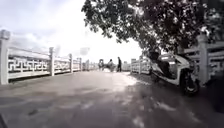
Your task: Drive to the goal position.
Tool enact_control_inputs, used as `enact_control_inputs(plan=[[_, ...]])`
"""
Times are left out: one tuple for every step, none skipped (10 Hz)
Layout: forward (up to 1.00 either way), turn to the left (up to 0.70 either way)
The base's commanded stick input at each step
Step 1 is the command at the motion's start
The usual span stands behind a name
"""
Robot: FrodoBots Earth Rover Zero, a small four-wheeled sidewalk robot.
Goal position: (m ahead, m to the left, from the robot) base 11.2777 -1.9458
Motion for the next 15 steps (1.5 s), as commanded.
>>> enact_control_inputs(plan=[[0.7,0.0],[0.7,0.0],[0.7,0.0],[0.7,0.0],[0.7,0.0],[0.7,0.0],[0.7,0.0],[0.7,0.0],[0.7,0.0],[0.7,0.0],[0.7,0.0],[0.7,0.0],[0.7,0.0],[0.7,0.0],[0.7,0.0]])
